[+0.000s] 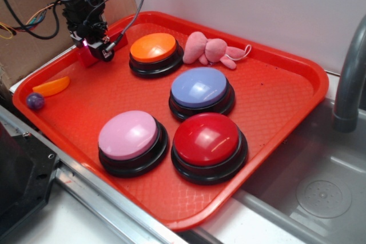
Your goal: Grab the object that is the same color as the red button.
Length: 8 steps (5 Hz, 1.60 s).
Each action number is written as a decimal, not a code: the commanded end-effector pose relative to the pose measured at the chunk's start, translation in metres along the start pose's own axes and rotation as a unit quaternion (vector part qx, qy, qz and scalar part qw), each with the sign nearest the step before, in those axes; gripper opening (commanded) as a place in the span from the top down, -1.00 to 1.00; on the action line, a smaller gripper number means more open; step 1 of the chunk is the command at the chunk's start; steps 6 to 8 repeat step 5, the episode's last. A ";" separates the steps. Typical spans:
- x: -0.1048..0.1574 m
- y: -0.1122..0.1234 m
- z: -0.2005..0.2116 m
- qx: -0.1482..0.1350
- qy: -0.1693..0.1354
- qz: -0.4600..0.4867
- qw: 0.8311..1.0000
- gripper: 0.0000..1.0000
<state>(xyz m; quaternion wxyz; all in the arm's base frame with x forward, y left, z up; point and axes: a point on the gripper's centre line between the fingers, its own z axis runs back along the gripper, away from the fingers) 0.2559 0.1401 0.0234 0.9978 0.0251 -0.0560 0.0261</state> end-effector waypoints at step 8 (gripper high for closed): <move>-0.061 -0.123 0.128 -0.021 -0.026 0.006 0.999 1.00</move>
